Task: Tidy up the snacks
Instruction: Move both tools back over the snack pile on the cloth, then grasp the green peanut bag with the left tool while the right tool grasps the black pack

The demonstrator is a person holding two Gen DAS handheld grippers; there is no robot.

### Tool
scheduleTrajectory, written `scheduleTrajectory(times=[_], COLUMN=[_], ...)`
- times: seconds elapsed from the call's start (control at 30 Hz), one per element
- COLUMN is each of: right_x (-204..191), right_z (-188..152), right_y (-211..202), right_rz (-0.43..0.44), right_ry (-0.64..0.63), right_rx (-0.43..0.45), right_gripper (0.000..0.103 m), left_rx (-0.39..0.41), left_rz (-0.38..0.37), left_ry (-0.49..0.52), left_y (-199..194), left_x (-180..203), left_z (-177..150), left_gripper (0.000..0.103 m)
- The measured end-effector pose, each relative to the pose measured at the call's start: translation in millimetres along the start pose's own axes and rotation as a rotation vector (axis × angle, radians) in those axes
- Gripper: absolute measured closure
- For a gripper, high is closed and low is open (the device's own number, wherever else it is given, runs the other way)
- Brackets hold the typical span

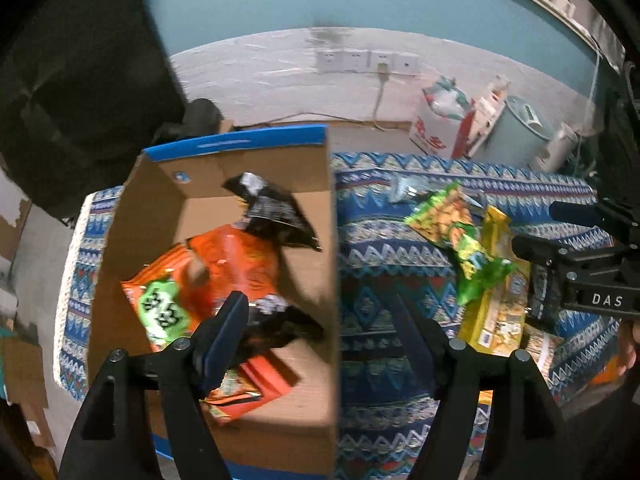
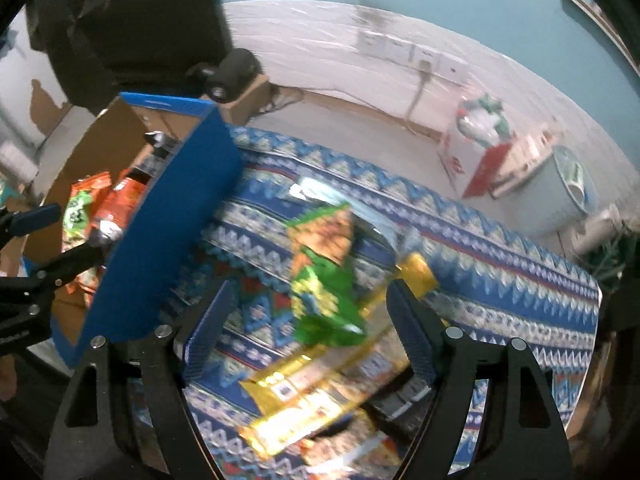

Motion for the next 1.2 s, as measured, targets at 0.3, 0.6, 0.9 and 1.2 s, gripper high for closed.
scheduleTrajectory(times=[0.3,0.6,0.9,1.2], right_x=[57,101,116,120], right_z=[-29,-64,-108,-122], right_y=[-7,-2,23,46], right_rz=[-0.064,-0.136,-0.161,-0.159], right_ry=[0.089,0.16,0.253,0.327], right_rx=[-0.029,-0.092,-0.203,-0.243], right_gripper=[0.024,0.023,0.023,0.023], left_rx=[-0.044,-0.077,-0.136,-0.172], left_rz=[-0.035,-0.042,-0.045,-0.057], left_ry=[0.068,0.128,0.145,0.113], left_y=[14,31,53,66], left_x=[47,78,89,93], left_z=[-5,-11,-27,-31], left_gripper=[0.028,0.027,0.026,0.026])
Point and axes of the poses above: each gripper's, at about its wrist camera, not at the fingertips, and y roughly the way its jaws point, x to its right, z to its top, the point moved 3 cm from there along y, roughly the way its jaws point, and after that the axes turned 14 degrees about x, right-handed, at the moved point
